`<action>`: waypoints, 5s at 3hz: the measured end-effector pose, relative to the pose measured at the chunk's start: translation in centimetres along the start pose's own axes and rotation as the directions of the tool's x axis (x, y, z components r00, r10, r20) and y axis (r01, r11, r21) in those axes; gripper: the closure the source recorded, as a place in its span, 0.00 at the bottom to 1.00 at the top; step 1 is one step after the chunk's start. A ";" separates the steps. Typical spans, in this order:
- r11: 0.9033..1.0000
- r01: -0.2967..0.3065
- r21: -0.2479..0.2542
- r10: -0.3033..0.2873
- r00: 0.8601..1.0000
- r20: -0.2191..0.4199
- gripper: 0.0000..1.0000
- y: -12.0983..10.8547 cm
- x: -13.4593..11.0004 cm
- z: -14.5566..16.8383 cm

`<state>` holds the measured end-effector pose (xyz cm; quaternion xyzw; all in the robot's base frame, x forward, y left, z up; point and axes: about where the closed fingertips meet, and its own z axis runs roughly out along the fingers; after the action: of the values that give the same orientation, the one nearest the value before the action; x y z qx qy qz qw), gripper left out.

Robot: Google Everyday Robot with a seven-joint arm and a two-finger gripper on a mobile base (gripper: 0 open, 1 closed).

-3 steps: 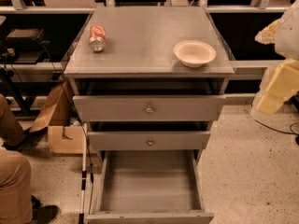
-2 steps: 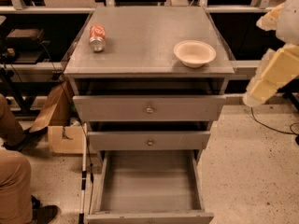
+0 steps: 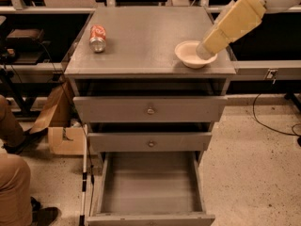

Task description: Place coke can into bottom drawer

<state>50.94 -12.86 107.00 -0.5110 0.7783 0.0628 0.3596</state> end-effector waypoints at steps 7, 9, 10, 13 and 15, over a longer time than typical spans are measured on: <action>0.957 -0.222 0.187 0.210 0.974 0.083 0.00 0.7 -14.3 18.3; 0.942 -0.269 0.202 0.263 0.963 0.058 0.00 -0.5 -17.2 23.3; 0.927 -0.326 0.184 0.329 0.944 0.015 0.00 -1.5 -19.1 28.6; 0.783 -0.562 0.267 0.593 0.803 -0.050 0.00 -7.8 -17.9 37.0; 0.685 -0.684 0.251 0.696 0.716 0.052 0.00 -9.0 -19.3 38.6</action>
Offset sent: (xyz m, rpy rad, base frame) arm 0.0378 -0.0084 -0.0424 0.1272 0.0787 -0.4740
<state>81.81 15.33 93.12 -0.1322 0.9228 0.0819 0.3526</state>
